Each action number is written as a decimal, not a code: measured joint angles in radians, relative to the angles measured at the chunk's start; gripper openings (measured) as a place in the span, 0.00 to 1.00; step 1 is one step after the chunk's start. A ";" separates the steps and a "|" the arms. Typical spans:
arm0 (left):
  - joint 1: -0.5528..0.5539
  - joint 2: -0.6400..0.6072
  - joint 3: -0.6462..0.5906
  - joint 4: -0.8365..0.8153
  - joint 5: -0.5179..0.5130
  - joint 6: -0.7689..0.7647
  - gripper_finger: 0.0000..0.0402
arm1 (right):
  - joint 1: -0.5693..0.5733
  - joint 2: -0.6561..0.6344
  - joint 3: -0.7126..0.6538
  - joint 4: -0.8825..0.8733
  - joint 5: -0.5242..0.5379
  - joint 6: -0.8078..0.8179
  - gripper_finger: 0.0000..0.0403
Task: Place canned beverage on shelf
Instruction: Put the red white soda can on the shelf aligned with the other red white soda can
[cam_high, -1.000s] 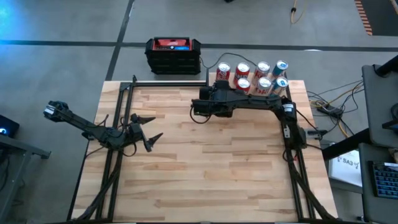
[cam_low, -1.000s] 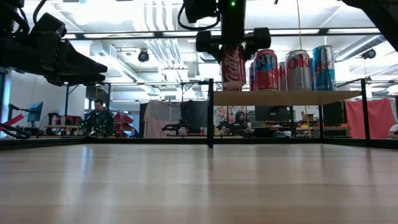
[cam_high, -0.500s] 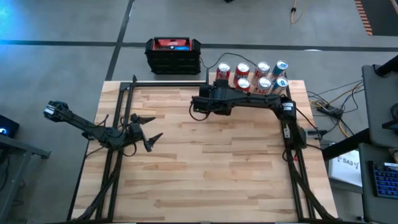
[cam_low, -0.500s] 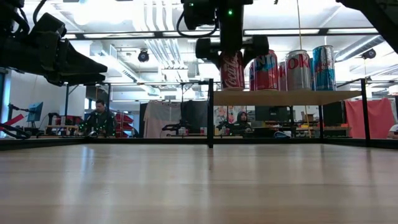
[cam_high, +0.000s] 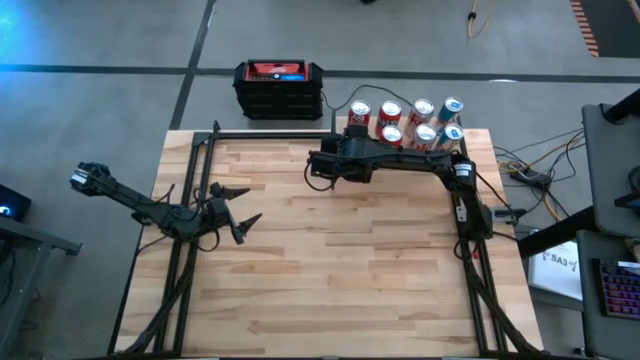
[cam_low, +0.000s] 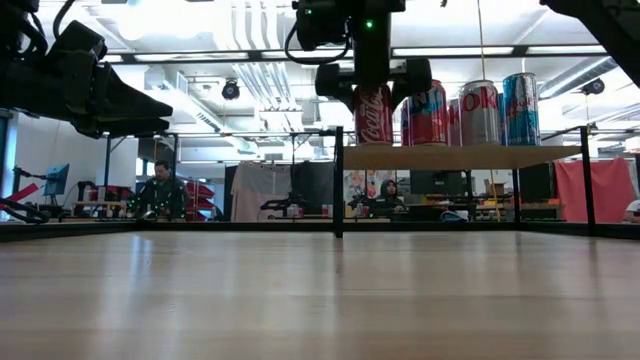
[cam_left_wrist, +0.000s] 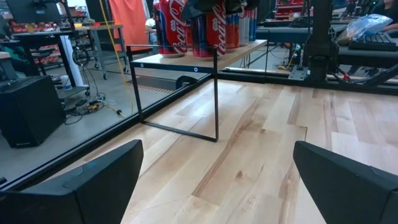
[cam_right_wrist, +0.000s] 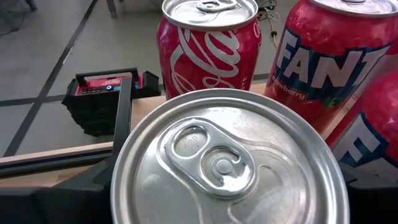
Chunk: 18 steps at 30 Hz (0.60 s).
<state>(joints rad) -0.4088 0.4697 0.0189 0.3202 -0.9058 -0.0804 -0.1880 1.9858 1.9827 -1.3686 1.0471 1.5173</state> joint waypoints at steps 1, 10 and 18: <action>0.000 0.000 0.000 0.000 0.000 0.000 1.00 | 0.000 0.000 0.000 0.002 0.000 0.000 0.73; 0.000 0.000 0.000 0.000 0.000 0.000 1.00 | -0.001 0.000 -0.001 0.012 0.000 -0.012 0.73; 0.000 0.000 0.000 0.000 0.000 0.000 1.00 | -0.002 0.000 -0.008 0.013 0.006 -0.013 0.73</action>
<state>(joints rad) -0.4088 0.4694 0.0188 0.3202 -0.9055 -0.0803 -0.1902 1.9858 1.9743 -1.3552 1.0535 1.5043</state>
